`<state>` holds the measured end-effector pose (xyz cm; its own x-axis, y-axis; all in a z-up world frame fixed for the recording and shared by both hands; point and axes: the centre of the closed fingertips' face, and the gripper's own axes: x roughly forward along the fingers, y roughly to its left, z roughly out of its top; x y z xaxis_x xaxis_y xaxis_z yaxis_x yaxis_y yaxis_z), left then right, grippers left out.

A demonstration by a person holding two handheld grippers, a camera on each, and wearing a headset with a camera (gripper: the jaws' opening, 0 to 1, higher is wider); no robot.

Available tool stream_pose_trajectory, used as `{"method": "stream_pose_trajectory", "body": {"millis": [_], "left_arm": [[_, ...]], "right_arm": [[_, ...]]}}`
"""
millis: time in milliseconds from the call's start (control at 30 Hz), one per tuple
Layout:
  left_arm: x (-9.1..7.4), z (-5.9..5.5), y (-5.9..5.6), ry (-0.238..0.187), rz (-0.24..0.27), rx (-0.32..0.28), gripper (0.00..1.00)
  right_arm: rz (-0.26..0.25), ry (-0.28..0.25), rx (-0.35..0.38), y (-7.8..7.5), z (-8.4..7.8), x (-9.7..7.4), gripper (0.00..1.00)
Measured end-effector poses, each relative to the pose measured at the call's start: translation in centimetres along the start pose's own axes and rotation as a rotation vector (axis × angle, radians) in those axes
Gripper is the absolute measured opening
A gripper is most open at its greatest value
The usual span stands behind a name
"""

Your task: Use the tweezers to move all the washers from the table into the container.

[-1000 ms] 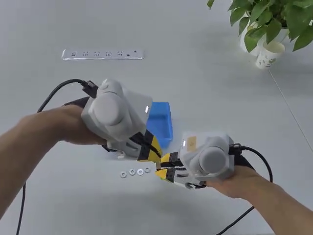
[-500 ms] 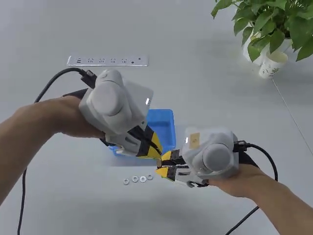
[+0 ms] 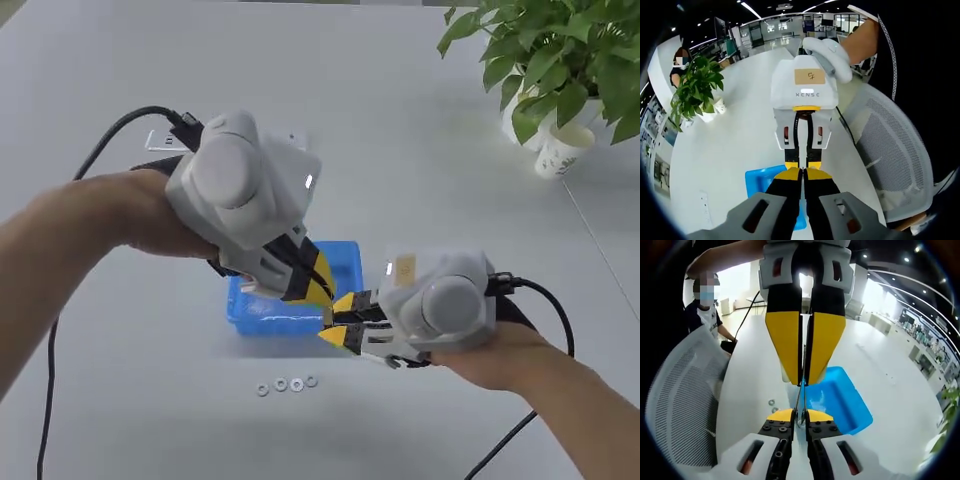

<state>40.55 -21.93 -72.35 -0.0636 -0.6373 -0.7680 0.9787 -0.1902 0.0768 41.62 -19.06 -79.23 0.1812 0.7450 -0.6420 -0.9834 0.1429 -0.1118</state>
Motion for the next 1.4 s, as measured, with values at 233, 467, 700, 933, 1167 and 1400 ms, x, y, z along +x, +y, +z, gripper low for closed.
{"method": "stream_pose_trajectory", "body": {"millis": [233,467,700,933,1167,1400], "left_arm": [[-0.5,-0.5,1.6,0.011,0.013,0.008,0.04],[-0.6,-1.2,2.9,0.025,0.015,0.015,0.04],[-0.2,-2.0,4.0,0.036,0.014,0.019,0.04],[0.7,-2.9,4.6,0.055,0.007,0.023,0.04],[1.8,-3.6,5.4,0.065,0.004,0.025,0.04],[2.9,-4.4,6.0,0.075,-0.001,0.020,0.04]], "right_arm": [[-0.010,-0.007,-0.007,-1.5,0.4,0.3,0.10],[-0.012,-0.012,-0.008,-2.8,0.5,1.0,0.10],[-0.016,-0.011,0.000,-4.0,0.0,1.8,0.10],[-0.004,0.005,0.009,-4.6,-0.9,2.8,0.10],[0.005,0.015,0.031,-5.3,-2.0,3.6,0.10],[0.019,0.036,0.043,-5.7,-3.2,4.3,0.10]]}}
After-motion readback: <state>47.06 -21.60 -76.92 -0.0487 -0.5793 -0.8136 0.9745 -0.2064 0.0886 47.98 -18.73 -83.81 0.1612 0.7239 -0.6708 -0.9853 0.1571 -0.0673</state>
